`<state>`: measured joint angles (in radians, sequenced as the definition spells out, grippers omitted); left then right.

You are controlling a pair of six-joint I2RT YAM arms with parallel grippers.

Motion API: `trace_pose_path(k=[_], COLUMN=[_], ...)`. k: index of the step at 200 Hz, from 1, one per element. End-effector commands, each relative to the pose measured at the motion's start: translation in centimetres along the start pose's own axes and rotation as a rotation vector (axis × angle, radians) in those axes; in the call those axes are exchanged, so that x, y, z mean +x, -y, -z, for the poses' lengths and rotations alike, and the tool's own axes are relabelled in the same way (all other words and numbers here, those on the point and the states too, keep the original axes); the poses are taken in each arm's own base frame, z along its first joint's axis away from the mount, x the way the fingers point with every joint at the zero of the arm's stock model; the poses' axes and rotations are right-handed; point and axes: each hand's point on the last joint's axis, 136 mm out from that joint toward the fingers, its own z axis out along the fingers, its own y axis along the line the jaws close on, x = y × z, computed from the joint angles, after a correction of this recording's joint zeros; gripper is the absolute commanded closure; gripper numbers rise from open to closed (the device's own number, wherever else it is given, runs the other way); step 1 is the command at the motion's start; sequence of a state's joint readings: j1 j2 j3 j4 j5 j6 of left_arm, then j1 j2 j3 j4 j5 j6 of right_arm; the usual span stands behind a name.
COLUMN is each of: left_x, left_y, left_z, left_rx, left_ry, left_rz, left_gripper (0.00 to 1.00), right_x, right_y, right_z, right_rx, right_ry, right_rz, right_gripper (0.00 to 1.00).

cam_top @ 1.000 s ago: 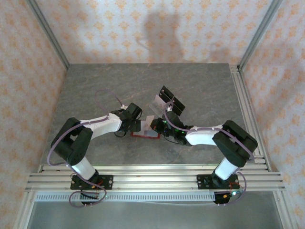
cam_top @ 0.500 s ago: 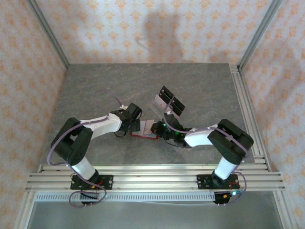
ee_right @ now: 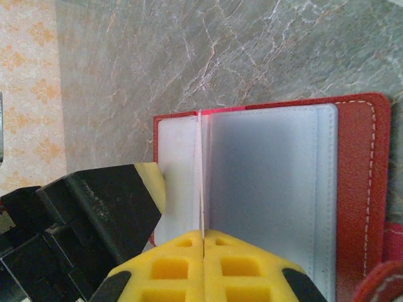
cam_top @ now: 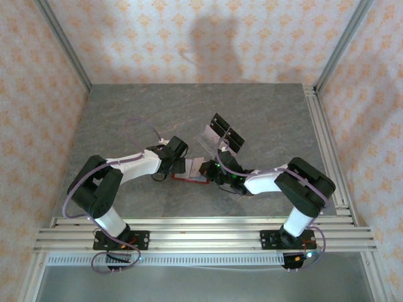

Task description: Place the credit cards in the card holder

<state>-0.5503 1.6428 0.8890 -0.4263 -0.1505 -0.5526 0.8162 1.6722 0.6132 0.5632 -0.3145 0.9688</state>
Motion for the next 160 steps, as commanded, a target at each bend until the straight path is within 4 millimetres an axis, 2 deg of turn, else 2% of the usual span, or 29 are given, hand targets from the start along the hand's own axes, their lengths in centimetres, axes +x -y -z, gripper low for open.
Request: trace_pose_path(k=[1,160], left_x=[1.73,2.08], left_y=[-1.67,-1.85], left_z=[-0.21,-0.4], left_rx=[-0.069,-0.073], left_ry=[-0.039,-0.044], left_rz=[-0.022,-0.024], left_gripper=[0.03,0.03], right_x=[-0.16,-0.08], right_y=[-1.51,-2.38], right_z=[0.39,0.36], right_rx=[-0.05,-0.071], right_ry=[0.013,0.015], right_rz=[0.006,0.005], right_gripper=[1.0,1.0])
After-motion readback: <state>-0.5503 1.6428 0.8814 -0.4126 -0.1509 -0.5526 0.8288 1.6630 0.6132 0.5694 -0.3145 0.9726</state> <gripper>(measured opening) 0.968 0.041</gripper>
